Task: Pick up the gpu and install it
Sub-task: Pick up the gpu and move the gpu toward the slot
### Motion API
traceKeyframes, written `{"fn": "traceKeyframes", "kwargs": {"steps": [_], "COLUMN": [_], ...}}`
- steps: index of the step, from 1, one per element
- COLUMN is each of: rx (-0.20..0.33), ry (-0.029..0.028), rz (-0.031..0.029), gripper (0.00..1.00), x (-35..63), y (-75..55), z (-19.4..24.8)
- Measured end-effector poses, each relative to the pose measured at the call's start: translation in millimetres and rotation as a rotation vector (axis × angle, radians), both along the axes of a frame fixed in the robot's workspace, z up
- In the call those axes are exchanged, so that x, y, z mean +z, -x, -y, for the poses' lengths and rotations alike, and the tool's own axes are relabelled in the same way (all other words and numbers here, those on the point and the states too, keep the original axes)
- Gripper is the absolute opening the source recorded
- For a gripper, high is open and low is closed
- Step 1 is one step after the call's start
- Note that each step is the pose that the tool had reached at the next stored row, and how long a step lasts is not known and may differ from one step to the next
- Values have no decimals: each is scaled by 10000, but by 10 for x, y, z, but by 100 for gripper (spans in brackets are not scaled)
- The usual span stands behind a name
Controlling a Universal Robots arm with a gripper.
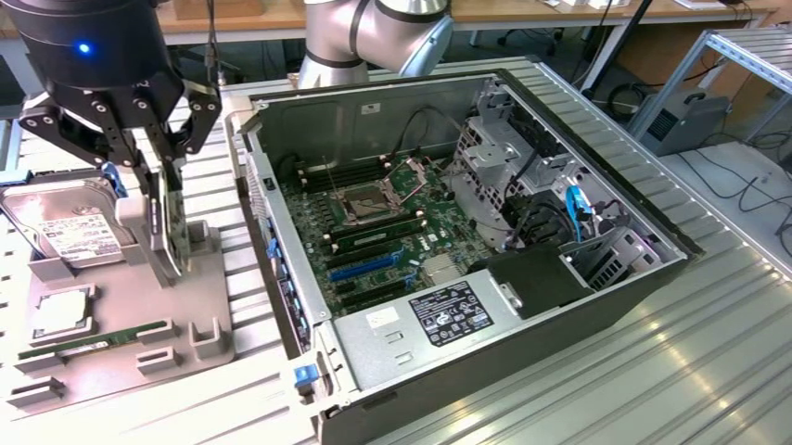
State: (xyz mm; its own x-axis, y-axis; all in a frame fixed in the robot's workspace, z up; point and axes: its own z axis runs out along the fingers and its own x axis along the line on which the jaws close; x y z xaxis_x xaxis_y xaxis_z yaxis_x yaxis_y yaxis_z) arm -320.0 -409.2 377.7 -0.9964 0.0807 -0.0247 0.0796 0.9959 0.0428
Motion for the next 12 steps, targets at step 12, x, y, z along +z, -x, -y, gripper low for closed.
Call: {"fn": "traceKeyframes", "kwargs": {"steps": [12], "rx": [-1], "ry": [0], "rz": [0], "gripper": [27], "x": [86], "y": [0], "z": [0]}}
